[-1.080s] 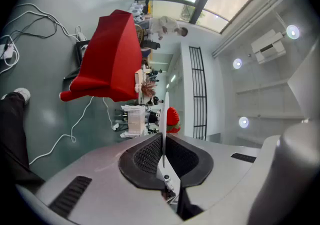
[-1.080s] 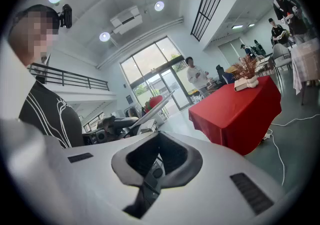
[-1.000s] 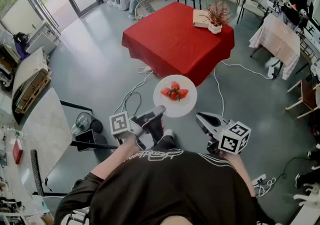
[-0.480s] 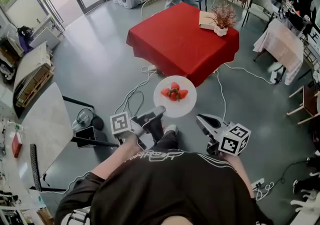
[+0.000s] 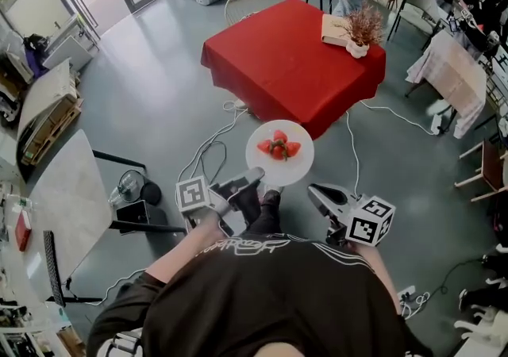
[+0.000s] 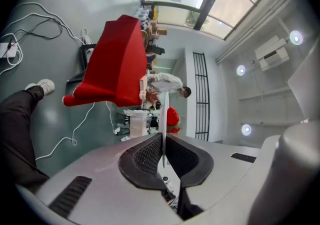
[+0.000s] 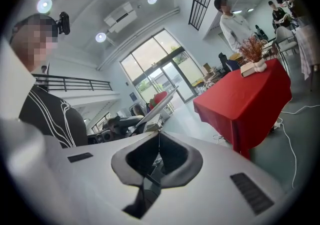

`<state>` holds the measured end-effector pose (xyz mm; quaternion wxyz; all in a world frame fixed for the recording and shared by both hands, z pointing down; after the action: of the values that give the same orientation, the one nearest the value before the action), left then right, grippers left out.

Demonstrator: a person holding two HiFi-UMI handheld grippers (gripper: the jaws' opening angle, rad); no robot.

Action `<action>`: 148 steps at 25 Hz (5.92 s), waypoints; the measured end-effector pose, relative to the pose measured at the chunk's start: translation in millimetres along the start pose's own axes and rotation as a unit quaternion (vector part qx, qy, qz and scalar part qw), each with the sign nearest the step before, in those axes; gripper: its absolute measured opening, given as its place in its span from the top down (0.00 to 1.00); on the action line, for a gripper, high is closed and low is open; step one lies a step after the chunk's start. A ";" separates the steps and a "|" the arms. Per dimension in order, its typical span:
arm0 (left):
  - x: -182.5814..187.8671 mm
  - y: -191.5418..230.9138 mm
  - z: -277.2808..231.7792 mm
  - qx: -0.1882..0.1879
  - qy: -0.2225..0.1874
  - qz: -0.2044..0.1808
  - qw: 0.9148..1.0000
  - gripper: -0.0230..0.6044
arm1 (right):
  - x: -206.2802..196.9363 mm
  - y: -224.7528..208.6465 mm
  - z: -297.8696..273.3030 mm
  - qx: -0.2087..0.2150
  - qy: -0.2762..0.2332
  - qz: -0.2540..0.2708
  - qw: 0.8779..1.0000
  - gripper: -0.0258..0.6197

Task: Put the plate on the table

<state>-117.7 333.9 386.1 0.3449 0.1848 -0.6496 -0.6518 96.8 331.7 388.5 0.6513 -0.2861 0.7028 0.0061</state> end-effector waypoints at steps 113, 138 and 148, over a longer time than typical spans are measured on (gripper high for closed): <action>451.9 106.2 -432.6 0.162 -0.039 -0.005 0.986 0.93 | 108.0 -483.8 -200.8 -0.090 0.039 -0.200 0.975 0.95; 447.3 119.4 -435.4 0.190 -0.046 0.028 0.980 0.84 | 92.7 -475.1 -198.1 -0.087 0.031 -0.242 0.966 0.95; 444.8 110.8 -441.7 0.175 -0.029 0.014 0.984 0.62 | 91.9 -475.2 -197.3 -0.095 0.025 -0.256 0.962 0.95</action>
<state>-98.8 -281.5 547.5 0.2974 0.2135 -0.7659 -0.5285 112.9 -177.1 507.1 0.5830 -0.5168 0.6186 -0.1016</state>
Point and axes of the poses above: the fingertips, and each gripper's own axes: z backward along the fingers, y to its left, x out of its top, the point moved 6 cm from there along z, backward along the fingers, and after that the axes turned 11 degrees about z, right-handed, at the moved point
